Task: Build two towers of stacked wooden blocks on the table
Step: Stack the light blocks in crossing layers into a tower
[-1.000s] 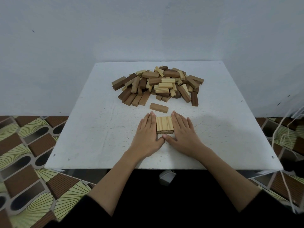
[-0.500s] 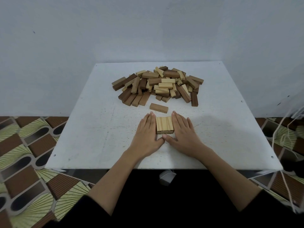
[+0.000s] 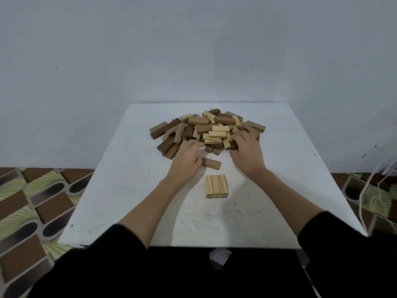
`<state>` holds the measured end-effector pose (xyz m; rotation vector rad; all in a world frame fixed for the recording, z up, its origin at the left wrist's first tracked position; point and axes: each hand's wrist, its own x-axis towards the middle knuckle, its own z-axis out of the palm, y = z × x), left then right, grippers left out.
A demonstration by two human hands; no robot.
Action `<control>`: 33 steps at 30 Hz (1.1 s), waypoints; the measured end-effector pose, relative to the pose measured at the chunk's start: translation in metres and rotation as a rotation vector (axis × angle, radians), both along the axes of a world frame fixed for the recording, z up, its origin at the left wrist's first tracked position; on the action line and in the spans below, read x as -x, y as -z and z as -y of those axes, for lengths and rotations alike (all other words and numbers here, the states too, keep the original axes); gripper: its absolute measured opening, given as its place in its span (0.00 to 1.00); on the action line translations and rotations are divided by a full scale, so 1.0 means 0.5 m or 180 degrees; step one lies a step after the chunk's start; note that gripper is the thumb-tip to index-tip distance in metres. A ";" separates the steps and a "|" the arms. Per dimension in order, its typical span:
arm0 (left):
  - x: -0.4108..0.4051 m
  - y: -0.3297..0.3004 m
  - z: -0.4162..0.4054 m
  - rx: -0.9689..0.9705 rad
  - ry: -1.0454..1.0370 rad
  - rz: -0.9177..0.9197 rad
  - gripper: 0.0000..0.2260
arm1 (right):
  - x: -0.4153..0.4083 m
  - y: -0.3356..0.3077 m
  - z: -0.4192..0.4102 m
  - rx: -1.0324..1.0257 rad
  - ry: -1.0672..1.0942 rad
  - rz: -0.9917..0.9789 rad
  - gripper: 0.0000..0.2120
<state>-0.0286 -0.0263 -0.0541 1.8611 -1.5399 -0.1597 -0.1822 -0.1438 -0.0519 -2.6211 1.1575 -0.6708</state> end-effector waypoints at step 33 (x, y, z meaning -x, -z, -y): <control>-0.021 -0.041 0.191 -0.0094 0.0617 0.0410 0.05 | -0.009 0.036 0.083 0.1258 0.0361 0.0659 0.10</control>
